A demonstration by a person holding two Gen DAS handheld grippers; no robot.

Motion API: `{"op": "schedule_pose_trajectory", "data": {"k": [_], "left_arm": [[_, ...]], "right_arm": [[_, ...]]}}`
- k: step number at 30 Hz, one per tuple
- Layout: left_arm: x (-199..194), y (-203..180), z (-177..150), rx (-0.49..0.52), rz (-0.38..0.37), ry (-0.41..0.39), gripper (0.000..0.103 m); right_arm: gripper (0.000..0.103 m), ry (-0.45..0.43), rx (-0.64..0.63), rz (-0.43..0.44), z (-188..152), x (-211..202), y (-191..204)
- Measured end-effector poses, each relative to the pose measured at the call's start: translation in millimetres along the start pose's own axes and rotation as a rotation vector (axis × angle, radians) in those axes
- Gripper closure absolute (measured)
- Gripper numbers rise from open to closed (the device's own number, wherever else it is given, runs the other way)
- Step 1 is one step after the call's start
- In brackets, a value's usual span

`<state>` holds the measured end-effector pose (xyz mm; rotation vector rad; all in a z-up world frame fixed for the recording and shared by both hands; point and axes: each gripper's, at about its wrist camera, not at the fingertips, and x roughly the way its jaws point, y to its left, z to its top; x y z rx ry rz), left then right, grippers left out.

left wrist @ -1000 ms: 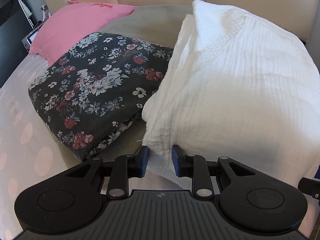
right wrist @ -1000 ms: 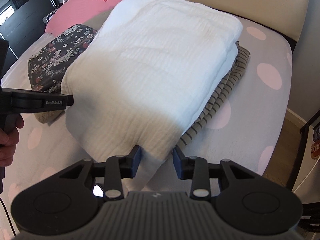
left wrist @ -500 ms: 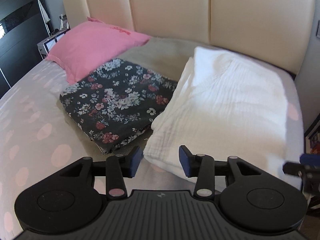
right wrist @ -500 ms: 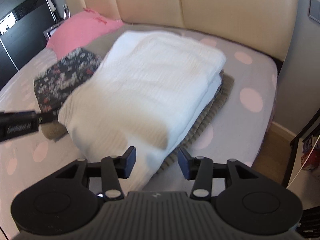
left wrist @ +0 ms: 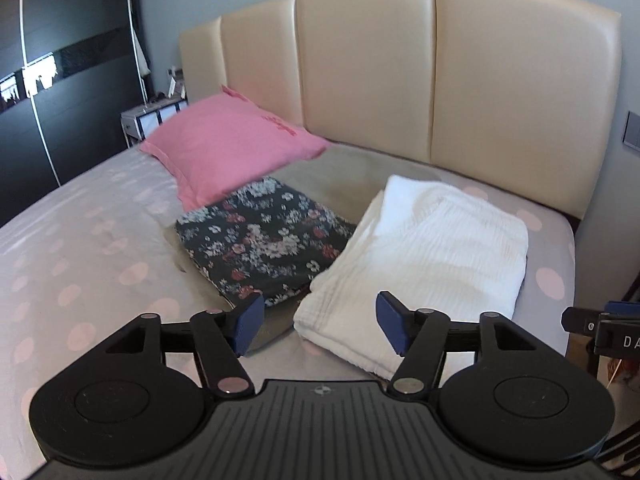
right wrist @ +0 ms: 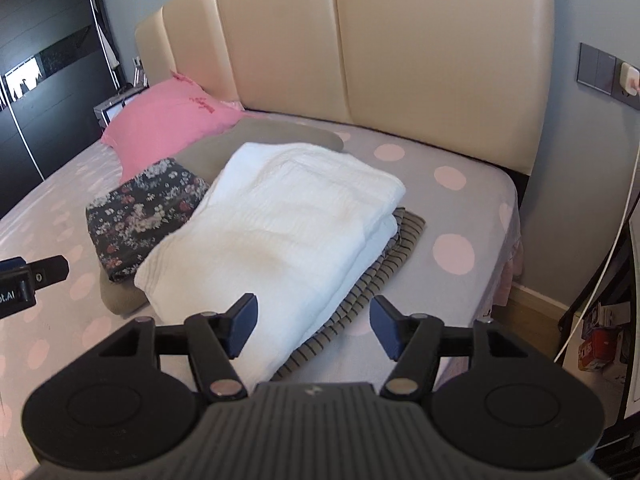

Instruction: Fold clothes

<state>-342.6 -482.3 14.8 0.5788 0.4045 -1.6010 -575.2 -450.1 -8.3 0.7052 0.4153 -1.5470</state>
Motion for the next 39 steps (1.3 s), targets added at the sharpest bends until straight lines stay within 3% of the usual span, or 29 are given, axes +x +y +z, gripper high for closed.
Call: {"op": "schedule_pose_trajectory", "data": {"k": [2, 4, 7, 14, 19, 22, 26, 39], "left_arm": [[-10.8, -1.9, -1.4, -0.019, -0.009, -0.026, 0.04], [-18.6, -2.9, -2.1, -0.036, -0.021, -0.032, 0.04], [-28.8, -4.0, -3.4, -0.057, -0.037, -0.04, 0.038], [-35.5, -6.2, -14.4, -0.167, -0.058, -0.009, 0.034], [-29.8, -20.7, -30.1, -0.139, -0.03, 0.023, 0.034], [-25.0, -25.1, -40.1, -0.152, -0.042, 0.059, 0.034], [-22.8, -28.3, -52.3, -0.174, -0.036, 0.078, 0.034], [-30.7, -19.6, -58.4, -0.194, -0.012, 0.069, 0.032]], "right_arm": [[0.036, -0.031, -0.006, 0.004, 0.1, -12.1, -0.7], [0.024, -0.076, -0.007, 0.029, 0.1, -25.3, -3.5], [0.015, -0.154, 0.004, 0.046, -1.3, -43.5, -8.5], [0.015, -0.172, -0.039, -0.014, -4.8, -59.4, -22.5], [0.015, -0.184, -0.022, -0.028, -23.2, -55.5, -31.4], [0.015, -0.186, 0.045, 0.03, -27.7, -52.7, -38.5], [0.015, -0.168, 0.111, 0.026, -30.6, -43.8, -42.0], [0.015, -0.18, 0.057, 0.008, -33.2, -46.4, -22.4]]}}
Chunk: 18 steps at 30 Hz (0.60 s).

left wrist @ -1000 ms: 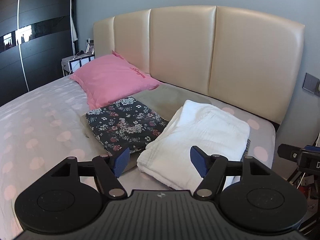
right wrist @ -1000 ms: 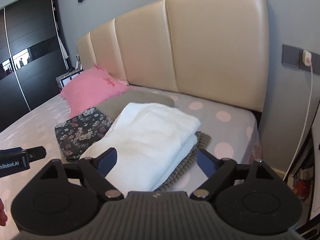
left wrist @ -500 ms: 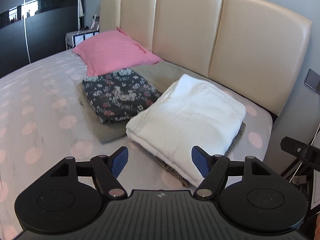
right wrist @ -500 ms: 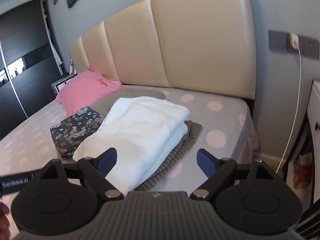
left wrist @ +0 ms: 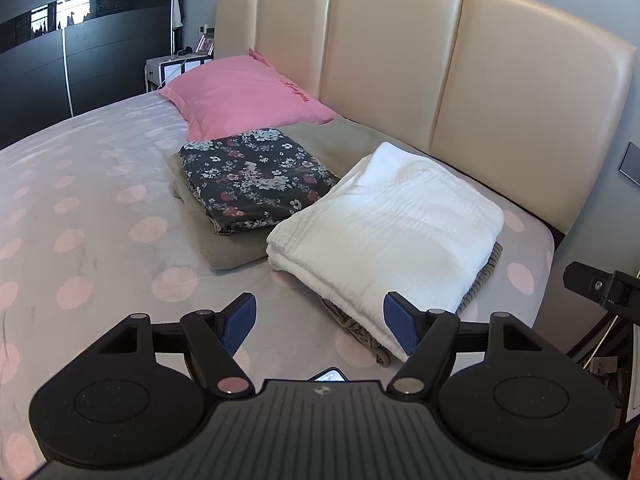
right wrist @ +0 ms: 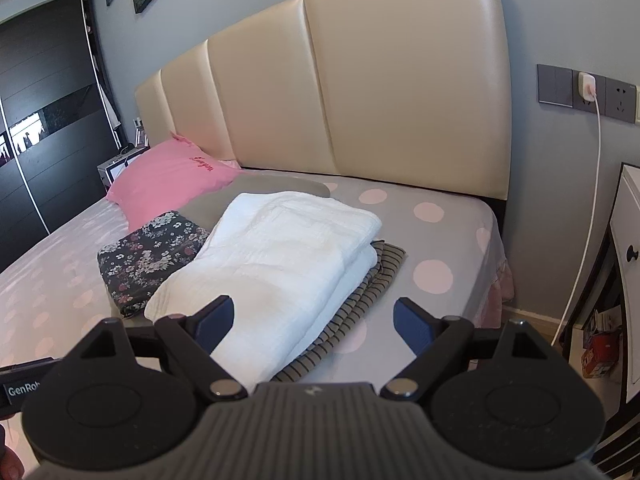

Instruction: Fold clothes

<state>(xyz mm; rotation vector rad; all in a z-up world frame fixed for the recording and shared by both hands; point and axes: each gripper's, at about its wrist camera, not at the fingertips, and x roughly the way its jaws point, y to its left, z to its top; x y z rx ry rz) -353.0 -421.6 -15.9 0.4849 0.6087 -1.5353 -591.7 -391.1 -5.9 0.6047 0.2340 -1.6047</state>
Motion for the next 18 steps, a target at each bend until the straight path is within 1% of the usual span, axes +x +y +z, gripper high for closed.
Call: {"op": "schedule_pose_trajectory", "data": {"k": [7, 18], "left_arm": [[1.1, 2.5, 0.8, 0.004, 0.017, 0.01, 0.031], [3.8, -1.0, -2.5, 0.042, 0.036, 0.019, 0.031]], "right_arm": [[0.015, -0.003, -0.022, -0.003, -1.0, -1.0, 5.2], [0.015, -0.008, -0.028, 0.003, -1.5, -1.7, 6.8]]}}
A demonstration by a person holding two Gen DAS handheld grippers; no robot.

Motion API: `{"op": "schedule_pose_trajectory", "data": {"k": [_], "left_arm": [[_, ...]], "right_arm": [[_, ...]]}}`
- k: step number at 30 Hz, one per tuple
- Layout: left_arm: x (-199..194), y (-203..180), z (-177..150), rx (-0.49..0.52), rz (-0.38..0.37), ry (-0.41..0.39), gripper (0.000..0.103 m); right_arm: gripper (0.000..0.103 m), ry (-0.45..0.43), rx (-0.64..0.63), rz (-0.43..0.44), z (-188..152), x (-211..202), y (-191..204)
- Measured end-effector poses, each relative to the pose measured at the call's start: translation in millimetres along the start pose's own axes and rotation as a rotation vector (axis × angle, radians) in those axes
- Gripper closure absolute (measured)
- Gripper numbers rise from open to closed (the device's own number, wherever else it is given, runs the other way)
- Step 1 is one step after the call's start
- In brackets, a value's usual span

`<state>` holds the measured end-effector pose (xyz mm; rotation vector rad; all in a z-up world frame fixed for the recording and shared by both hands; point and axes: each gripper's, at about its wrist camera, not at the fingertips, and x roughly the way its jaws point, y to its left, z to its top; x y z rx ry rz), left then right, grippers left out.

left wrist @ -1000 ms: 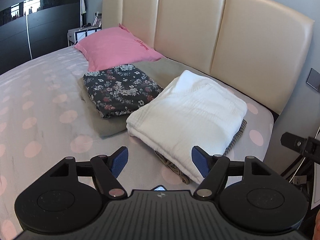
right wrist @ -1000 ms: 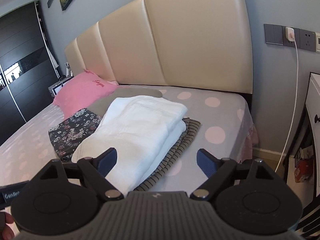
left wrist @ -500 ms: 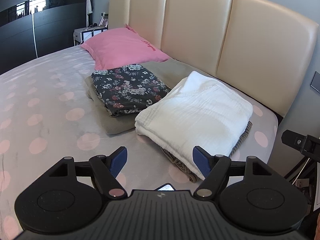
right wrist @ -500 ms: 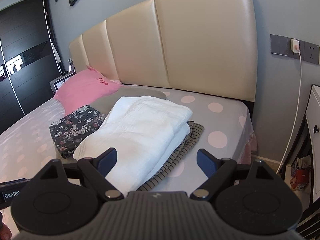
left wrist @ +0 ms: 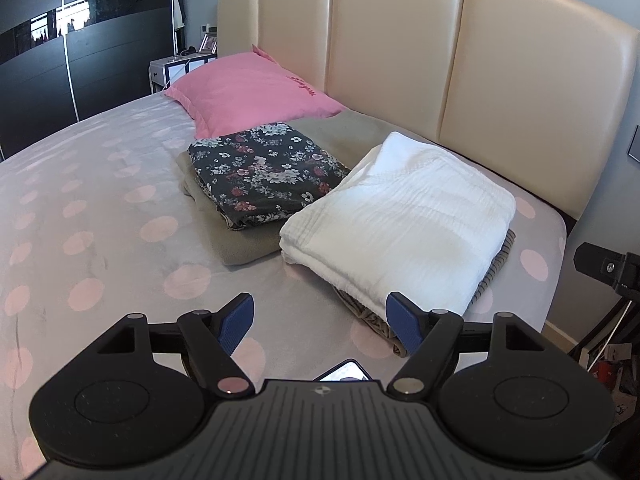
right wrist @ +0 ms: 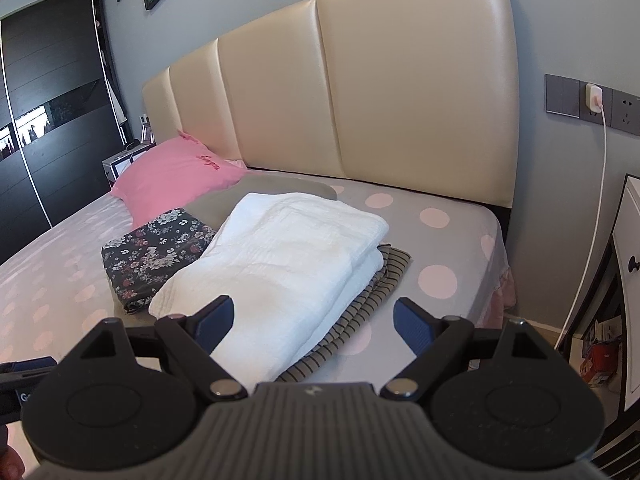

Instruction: Fold clothes

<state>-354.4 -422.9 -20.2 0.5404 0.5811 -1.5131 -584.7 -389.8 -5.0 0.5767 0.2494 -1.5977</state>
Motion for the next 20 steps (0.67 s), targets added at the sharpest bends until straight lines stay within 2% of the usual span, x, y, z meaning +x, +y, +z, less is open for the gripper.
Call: {"op": "schedule_pose_trajectory", "data": {"k": [20], "left_arm": [[-0.9, -6.0, -5.3, 0.037, 0.006, -0.001, 0.031]], "right_arm": [[0.015, 0.004, -0.012, -0.003, -0.8, -1.4, 2.2]]}}
